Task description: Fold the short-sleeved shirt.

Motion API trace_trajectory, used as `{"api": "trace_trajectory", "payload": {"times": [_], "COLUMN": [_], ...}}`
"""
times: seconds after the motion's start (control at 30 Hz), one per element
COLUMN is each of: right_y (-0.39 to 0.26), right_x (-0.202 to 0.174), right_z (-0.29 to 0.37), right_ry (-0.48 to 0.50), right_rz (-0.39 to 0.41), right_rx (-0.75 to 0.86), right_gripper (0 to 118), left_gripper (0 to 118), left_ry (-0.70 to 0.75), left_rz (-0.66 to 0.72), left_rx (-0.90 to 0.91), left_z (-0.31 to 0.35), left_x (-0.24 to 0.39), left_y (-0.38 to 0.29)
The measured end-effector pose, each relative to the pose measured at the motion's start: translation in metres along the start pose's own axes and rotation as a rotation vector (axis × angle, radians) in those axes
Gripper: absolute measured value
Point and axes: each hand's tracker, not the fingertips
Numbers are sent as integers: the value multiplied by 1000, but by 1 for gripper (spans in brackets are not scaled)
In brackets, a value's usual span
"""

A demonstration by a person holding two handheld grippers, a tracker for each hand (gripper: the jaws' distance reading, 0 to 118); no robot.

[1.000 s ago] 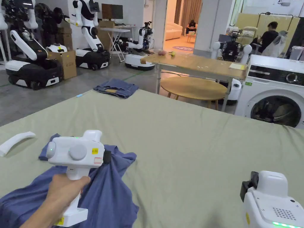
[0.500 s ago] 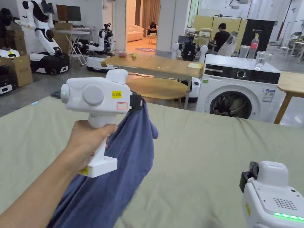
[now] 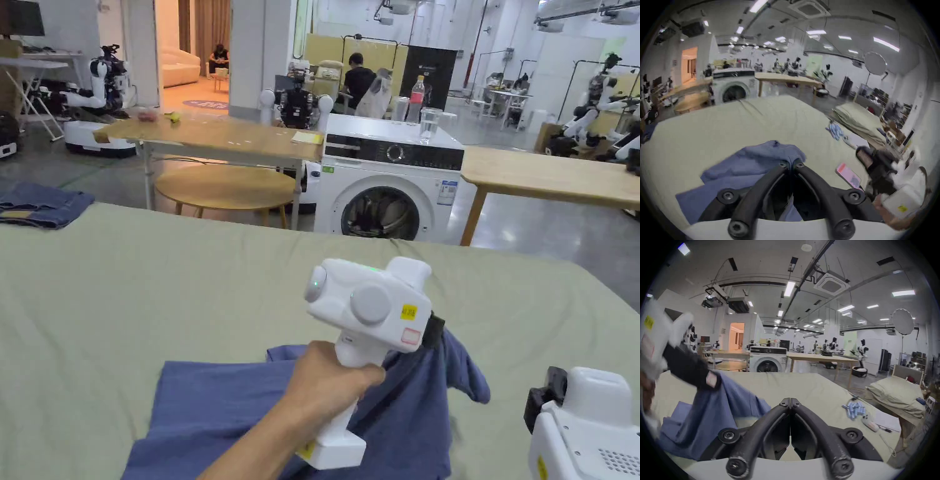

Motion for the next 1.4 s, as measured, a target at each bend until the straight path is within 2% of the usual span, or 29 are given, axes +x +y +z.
{"api": "trace_trajectory", "payload": {"times": [0.17,0.27,0.3,0.4,0.6,0.7,0.73,0.77,0.8,0.9,1.0,1.1,1.37,1.4], "right_y": [-14,-18,-19,-18,-7,-2,0,1,2,3,2,1,-8,-11], "right_x": [23,27,27,22,-8,-28,-36,-42,-49,-65,-77,-85,-91,-89], "right_z": [1,1,0,-2,-5,-6,-6,-7,-7,-11,-17,-23,-41,-42], "right_ry": [-41,-42,-38,-15,76,121,136,142,152,192,212,228,233,229], "right_rz": [-9,-21,-25,-33,-29,-24,-21,-17,-12,-14,-17,-14,12,17], "right_rx": [-43,-68,-73,-84,-75,-66,-64,-62,-59,-67,-80,-94,-131,-140], "right_gripper": [0,0,0,0,0,0,0,0,0,0,0,0,0,0], "left_gripper": [0,34,42,53,52,23,23,3,0,0,0,0,0,16], "left_ry": [-30,-17,-9,18,163,262,290,330,402,409,521,533,506,496], "left_rz": [66,104,123,154,154,154,140,130,121,145,167,266,441,460], "left_rx": [-87,-93,-88,-15,165,245,254,249,248,248,195,143,-53,-82], "left_z": [-41,-44,-42,-20,54,90,102,108,119,146,166,181,155,146], "left_x": [4,1,-2,-11,-39,-55,-62,-65,-70,-95,-126,-170,-279,-290], "left_y": [-51,-62,-63,-60,-66,-82,-89,-94,-101,-118,-128,-129,-112,-109]}}
